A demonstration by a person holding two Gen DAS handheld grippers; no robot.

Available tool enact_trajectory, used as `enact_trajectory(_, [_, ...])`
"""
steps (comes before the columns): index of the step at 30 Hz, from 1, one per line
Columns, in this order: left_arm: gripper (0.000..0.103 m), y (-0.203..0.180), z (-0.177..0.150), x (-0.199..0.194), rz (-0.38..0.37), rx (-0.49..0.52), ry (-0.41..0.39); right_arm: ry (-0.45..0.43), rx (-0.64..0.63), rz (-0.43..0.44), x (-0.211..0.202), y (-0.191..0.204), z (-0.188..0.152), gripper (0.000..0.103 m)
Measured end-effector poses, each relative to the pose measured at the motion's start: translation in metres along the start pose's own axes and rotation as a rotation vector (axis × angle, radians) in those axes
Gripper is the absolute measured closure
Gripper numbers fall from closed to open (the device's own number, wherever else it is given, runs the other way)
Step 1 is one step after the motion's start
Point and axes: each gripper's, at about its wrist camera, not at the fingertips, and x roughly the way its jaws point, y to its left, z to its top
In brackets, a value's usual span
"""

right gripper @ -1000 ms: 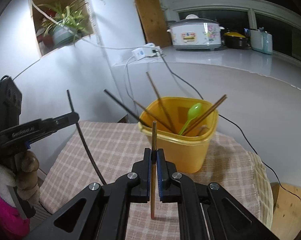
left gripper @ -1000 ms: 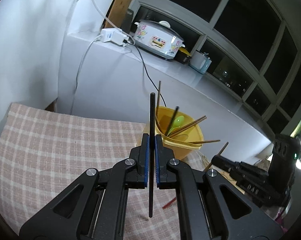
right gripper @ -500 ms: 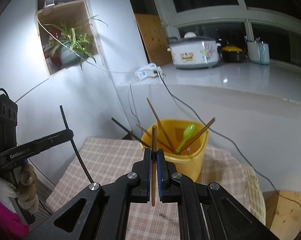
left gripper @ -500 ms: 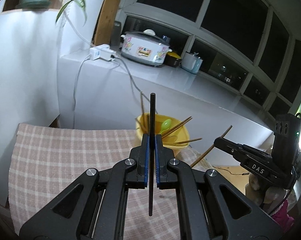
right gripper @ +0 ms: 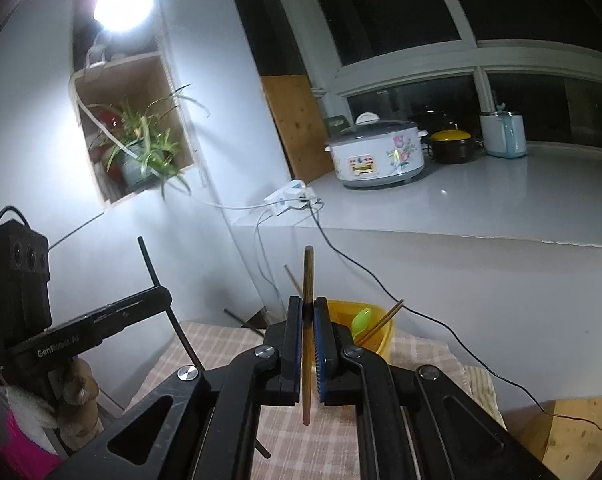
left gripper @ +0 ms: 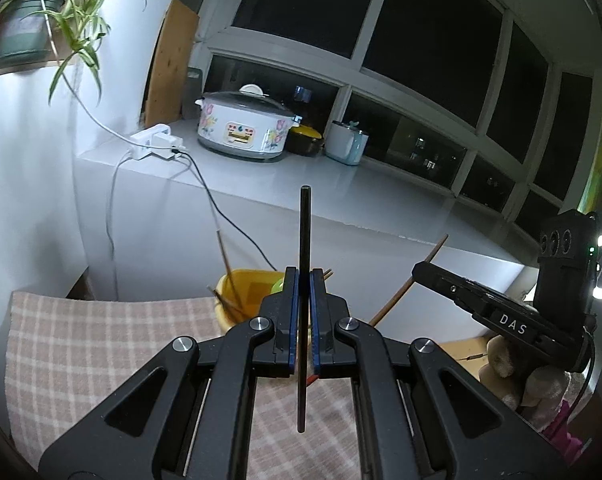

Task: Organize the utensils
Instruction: 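Lower both chopsticks into the yellow bin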

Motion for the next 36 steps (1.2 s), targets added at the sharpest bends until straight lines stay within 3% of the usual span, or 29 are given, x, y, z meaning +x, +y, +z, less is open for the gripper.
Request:
enact_trajectory(16, [0.1, 0.011, 0.042, 0.008, 0.004, -0.041, -0.088, -0.077, 0.108, 0.03, 0.019, -0.03, 0.041, 0.1])
enact_trajectory(20, [0.1, 0.02, 0.052, 0.007, 0.022, -0.058, -0.122, -0.108, 0.115, -0.03, 0.03, -0.038, 0.046, 0.1])
enact_trajectory(29, [0.1, 0.043, 0.062, 0.033, 0.039, -0.14, -0.142, -0.059, 0.174, -0.05, 0.062, -0.059, 0.031, 0.1])
enact_trajectory(36, [0.1, 0.053, 0.055, 0.058, 0.079, -0.229, -0.174, 0.003, 0.211, -0.013, 0.076, -0.065, 0.011, 0.1])
